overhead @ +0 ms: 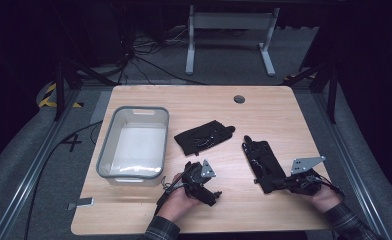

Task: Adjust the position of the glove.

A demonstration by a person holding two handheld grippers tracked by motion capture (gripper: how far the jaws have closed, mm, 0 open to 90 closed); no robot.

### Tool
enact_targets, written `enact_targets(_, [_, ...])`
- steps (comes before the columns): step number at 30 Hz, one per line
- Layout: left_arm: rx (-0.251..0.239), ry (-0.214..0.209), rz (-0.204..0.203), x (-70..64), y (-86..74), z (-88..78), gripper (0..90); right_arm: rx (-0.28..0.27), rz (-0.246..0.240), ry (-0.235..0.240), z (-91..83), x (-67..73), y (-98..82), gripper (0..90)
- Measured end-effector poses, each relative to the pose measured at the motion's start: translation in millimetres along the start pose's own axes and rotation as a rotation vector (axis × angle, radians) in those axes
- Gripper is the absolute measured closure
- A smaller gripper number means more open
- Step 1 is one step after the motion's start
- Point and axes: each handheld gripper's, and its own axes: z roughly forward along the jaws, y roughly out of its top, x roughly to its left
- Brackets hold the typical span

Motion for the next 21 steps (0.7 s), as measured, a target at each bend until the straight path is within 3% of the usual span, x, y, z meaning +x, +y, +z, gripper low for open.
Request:
enact_targets(5, [0.0, 0.001, 0.0, -0.1, 0.0, 0.0, 0.4, 0.002, -0.004, 0.015, -3.8, 9.6, -5.5, 90.0])
enact_targets(10, [0.0, 0.0, 0.0, -0.1, 0.1, 0.0, 0.4, -0.015, -0.013, 0.028, -7.7, 7.3, -1.3, 89.6])
enact_targets(16, [0.001, -0.001, 0.002, 0.0, 0.2, 0.1, 0.4, -0.056, -0.019, -0.011, -12.9, -6.8, 12.4, 89.7])
enact_targets(17, [0.0, -0.001, 0.003, 0.1, 0.3, 0.2, 0.3, -0.059, -0.02, -0.034, -11.6, -15.4, 19.8, 89.7])
enact_targets(21, [0.0, -0.002, 0.004, 0.2, 0.3, 0.3, 0.3, -0.068, -0.023, -0.053, -5.1, -30.5, 31.4, 89.7])
